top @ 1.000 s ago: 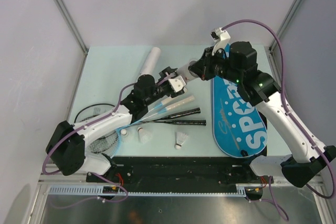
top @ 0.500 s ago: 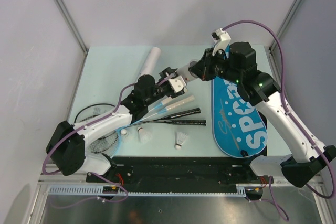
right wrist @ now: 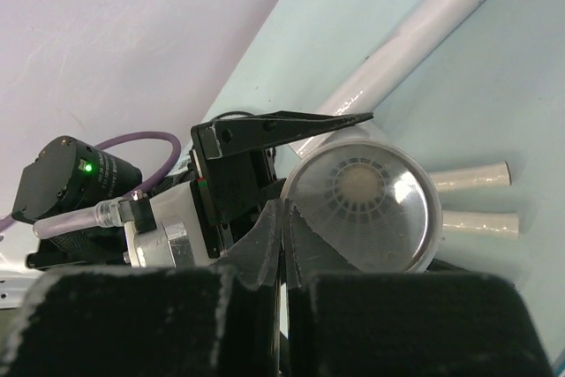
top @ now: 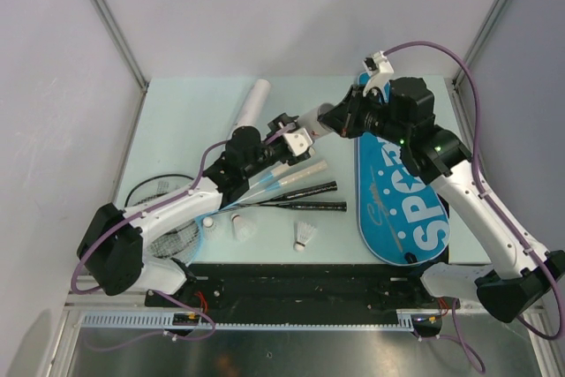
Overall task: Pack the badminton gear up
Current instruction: Close the lid on the shuttle tube.
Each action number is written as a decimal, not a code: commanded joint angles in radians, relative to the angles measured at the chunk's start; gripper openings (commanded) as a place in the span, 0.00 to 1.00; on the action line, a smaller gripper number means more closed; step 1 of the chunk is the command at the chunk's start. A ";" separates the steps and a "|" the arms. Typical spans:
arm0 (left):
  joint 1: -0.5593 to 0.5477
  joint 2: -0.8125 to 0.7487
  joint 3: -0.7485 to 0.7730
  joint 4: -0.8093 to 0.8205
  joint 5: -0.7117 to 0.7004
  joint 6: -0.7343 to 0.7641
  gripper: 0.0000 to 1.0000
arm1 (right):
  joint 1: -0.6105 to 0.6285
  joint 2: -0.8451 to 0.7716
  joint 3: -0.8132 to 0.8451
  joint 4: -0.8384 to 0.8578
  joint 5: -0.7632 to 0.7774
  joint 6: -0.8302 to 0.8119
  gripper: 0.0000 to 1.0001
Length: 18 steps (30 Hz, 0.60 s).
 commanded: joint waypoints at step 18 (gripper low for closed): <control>-0.008 -0.096 -0.013 0.170 0.093 -0.077 0.12 | -0.022 -0.116 -0.316 0.460 0.018 0.340 0.00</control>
